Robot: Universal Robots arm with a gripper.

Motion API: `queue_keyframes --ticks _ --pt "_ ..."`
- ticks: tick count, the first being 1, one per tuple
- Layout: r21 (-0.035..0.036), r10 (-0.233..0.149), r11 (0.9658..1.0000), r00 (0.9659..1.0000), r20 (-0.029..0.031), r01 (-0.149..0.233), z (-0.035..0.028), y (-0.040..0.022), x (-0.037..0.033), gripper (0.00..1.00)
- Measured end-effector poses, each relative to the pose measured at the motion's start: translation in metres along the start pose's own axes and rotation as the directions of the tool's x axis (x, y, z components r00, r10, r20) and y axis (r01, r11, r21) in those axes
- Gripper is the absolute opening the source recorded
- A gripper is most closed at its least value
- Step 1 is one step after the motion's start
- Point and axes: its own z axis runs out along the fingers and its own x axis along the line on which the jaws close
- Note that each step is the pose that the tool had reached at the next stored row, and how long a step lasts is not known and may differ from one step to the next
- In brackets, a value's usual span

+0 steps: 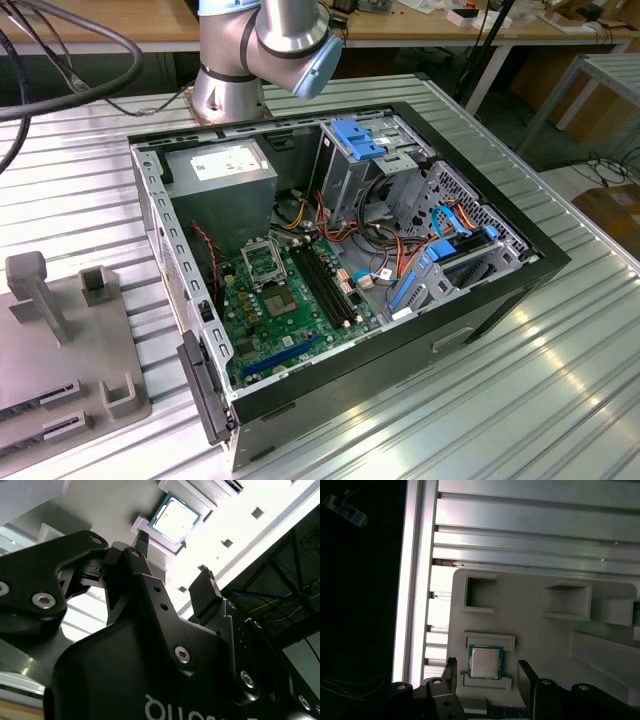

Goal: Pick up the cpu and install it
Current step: 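Pick up the cpu and move it towards the insertion slot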

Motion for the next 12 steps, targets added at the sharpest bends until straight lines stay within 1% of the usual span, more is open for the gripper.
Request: queue_keyframes --ticks 4,6,12 --pt "0.0000 0.000 1.0000 1.0000 0.0020 0.000 0.0065 0.0000 0.0030 0.60" --pt "0.0002 0.000 1.0000 1.0000 0.0019 0.000 0.0125 -0.0004 0.0049 0.60" --pt "0.0001 0.000 1.0000 1.0000 0.0020 0.000 0.0244 -0.0018 0.0057 0.60"
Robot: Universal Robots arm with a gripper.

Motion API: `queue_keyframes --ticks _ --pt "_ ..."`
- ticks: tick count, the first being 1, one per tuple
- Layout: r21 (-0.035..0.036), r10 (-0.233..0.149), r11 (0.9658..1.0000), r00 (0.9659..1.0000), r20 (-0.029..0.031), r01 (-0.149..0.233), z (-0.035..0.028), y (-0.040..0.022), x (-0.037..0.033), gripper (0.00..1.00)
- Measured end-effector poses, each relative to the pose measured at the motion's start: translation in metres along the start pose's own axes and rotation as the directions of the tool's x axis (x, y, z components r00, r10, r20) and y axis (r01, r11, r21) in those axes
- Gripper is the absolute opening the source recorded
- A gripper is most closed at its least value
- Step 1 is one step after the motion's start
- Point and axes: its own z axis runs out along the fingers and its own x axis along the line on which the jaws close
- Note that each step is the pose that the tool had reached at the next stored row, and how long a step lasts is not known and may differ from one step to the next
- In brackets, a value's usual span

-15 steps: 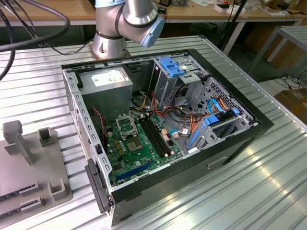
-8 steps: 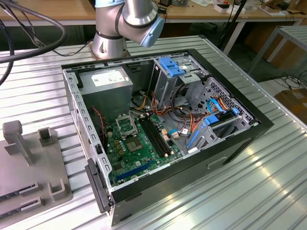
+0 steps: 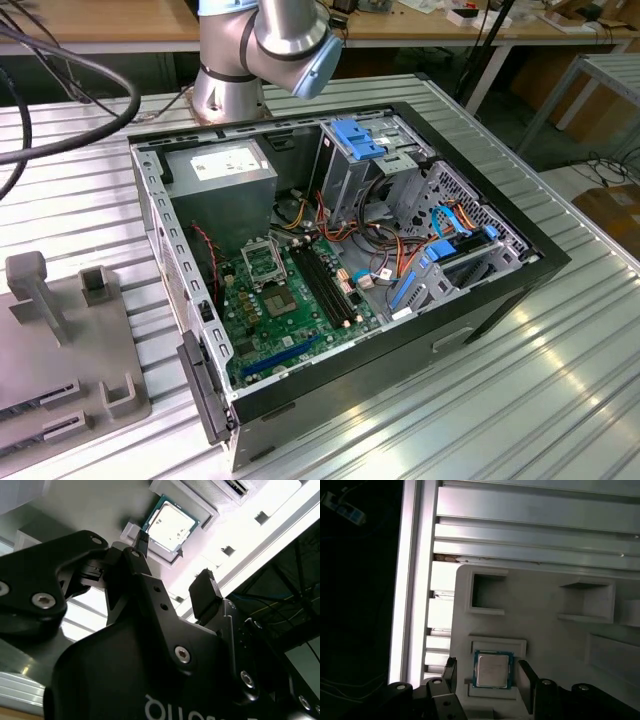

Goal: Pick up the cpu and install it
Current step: 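Pick up the cpu and move it towards the insertion slot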

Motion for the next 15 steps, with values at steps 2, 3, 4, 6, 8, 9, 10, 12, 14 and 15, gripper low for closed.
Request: queue_keyframes --ticks 2,3,4,6,8,9,10,12,14,15 --pt "0.0002 0.000 1.0000 1.0000 0.0000 0.000 0.0039 -0.0003 -0.0001 0.60" --pt "0.0006 0.000 1.0000 1.0000 0.0000 0.000 0.0055 -0.0004 -0.0001 0.60" --pt "0.0016 0.000 1.0000 1.0000 -0.0002 0.000 0.0070 -0.0005 -0.0002 0.60" --pt "0.0053 0.000 1.0000 1.0000 -0.0005 0.000 0.0096 -0.0006 -0.0002 0.60" --pt "0.0100 0.000 0.9999 1.0000 -0.0009 0.000 0.0120 -0.0007 -0.0001 0.60" --pt "0.0124 0.000 0.9999 1.0000 -0.0010 0.000 0.0133 -0.0007 -0.0002 0.60" --pt "0.0145 0.000 0.9999 1.0000 -0.0012 0.000 0.0145 -0.0008 -0.0002 0.60" --pt "0.0179 0.000 0.9998 1.0000 -0.0015 0.000 0.0175 -0.0010 -0.0002 0.60" --pt "0.0199 0.000 0.9998 1.0000 -0.0019 0.000 0.0220 -0.0023 0.0000 0.60" --pt "0.0202 0.000 0.9998 1.0000 -0.0019 0.000 0.0235 -0.0030 0.0000 0.60"
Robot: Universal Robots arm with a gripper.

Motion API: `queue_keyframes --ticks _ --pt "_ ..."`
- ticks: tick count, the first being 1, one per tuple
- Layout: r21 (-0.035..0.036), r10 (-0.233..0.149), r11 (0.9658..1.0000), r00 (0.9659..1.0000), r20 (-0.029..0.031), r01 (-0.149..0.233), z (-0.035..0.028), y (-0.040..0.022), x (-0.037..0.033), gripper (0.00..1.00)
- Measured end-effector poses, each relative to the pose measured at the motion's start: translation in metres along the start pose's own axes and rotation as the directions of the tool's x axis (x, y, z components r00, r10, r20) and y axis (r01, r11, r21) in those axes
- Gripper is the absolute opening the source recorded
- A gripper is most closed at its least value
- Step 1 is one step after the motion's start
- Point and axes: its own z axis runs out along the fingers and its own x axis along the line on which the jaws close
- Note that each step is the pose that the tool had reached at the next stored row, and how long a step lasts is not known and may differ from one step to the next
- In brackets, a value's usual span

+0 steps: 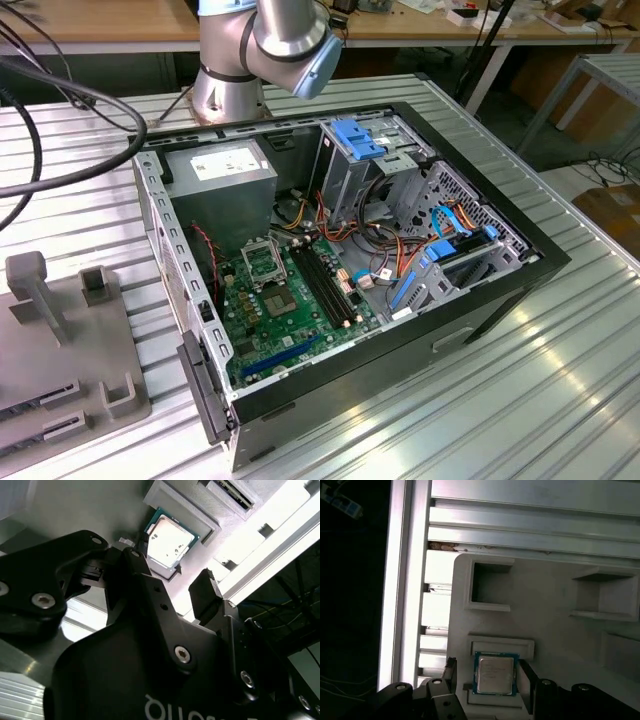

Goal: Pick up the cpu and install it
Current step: 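Pick up the cpu and move it towards the insertion slot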

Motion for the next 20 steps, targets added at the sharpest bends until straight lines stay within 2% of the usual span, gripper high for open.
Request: queue_keyframes --ticks 4,11,16,20 --pt "0.0005 0.000 1.0000 1.0000 0.0002 0.000 0.0047 -0.0015 -0.0008 0.60" --pt "0.0012 0.002 1.0000 1.0000 0.0002 -0.002 0.0062 -0.0025 -0.0052 0.60" --pt "0.0138 0.002 0.9999 1.0000 -0.0007 -0.002 0.0063 -0.0028 -0.0058 0.60" --pt "0.0149 0.004 0.9999 1.0000 -0.0007 -0.004 0.0067 -0.0027 -0.0069 0.60"
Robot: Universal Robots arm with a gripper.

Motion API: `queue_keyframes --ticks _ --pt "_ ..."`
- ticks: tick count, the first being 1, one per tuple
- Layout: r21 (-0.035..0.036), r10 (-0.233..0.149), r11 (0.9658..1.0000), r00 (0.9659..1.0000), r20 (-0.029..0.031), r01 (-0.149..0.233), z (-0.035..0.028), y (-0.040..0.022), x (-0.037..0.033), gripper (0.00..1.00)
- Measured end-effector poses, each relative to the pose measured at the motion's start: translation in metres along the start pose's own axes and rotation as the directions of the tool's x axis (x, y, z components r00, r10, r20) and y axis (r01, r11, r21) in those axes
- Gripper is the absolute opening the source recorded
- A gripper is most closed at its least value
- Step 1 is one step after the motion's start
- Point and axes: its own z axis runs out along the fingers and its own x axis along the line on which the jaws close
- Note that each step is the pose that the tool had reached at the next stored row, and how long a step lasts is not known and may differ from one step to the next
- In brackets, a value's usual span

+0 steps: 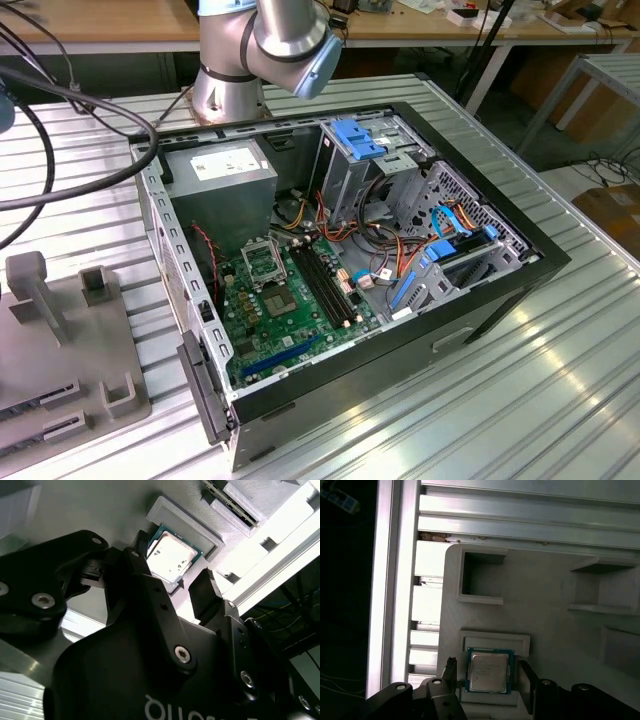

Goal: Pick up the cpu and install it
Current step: 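Pick up the cpu and move it towards the insertion slot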

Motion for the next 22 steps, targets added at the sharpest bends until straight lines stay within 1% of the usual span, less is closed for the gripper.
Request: queue_keyframes --ticks 1,2,3,4,17,22 --pt "0.0003 0.039 0.9992 0.9992 0.0003 -0.039 0.0002 -0.0003 -0.0019 0.60" --pt "0.0005 0.045 0.9990 0.9990 0.0004 -0.045 0.0002 -0.0003 -0.0022 0.60" --pt "0.0005 0.045 0.9990 0.9990 0.0003 -0.045 0.0004 -0.0003 -0.0022 0.58" --pt "0.0005 0.045 0.9990 0.9990 0.0004 -0.045 0.0004 -0.0003 -0.0022 0.51" --pt "0.0005 0.045 0.9990 0.9990 0.0003 -0.045 0.0017 -0.0018 -0.0021 0.51" --pt "0.0006 0.035 0.9994 0.9994 0.0002 -0.035 0.0018 -0.0018 -0.0021 0.51"
